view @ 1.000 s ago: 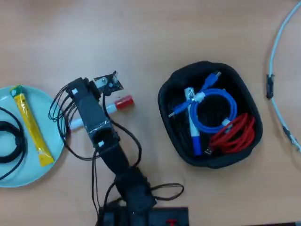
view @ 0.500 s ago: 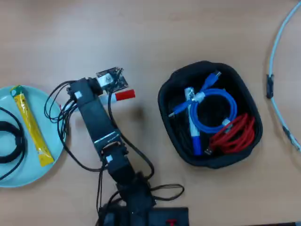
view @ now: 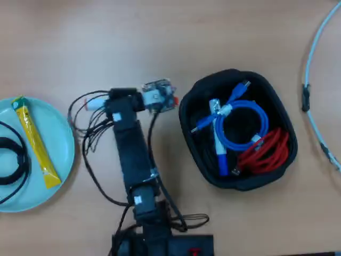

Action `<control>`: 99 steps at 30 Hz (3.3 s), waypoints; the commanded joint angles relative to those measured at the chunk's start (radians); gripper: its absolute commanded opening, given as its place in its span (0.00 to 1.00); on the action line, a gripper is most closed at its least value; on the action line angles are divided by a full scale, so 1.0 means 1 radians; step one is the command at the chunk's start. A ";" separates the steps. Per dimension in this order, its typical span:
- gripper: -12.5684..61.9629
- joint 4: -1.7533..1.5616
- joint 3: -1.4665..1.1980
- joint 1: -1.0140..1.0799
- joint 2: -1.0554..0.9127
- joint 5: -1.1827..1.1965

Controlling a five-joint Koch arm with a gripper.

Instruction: Pick up the red pen and put it in the black bowl

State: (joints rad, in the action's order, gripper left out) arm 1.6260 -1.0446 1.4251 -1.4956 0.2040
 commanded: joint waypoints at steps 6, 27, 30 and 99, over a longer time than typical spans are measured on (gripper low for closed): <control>0.08 -0.129 0.120 0.196 -0.074 0.044; 0.09 -0.281 0.106 0.609 -0.061 0.041; 0.09 -0.273 0.104 0.650 -0.058 0.041; 0.66 -0.337 -0.732 0.258 -0.672 0.104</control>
State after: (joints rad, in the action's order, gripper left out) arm 1.3760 -1.7948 1.6997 -2.1031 0.2899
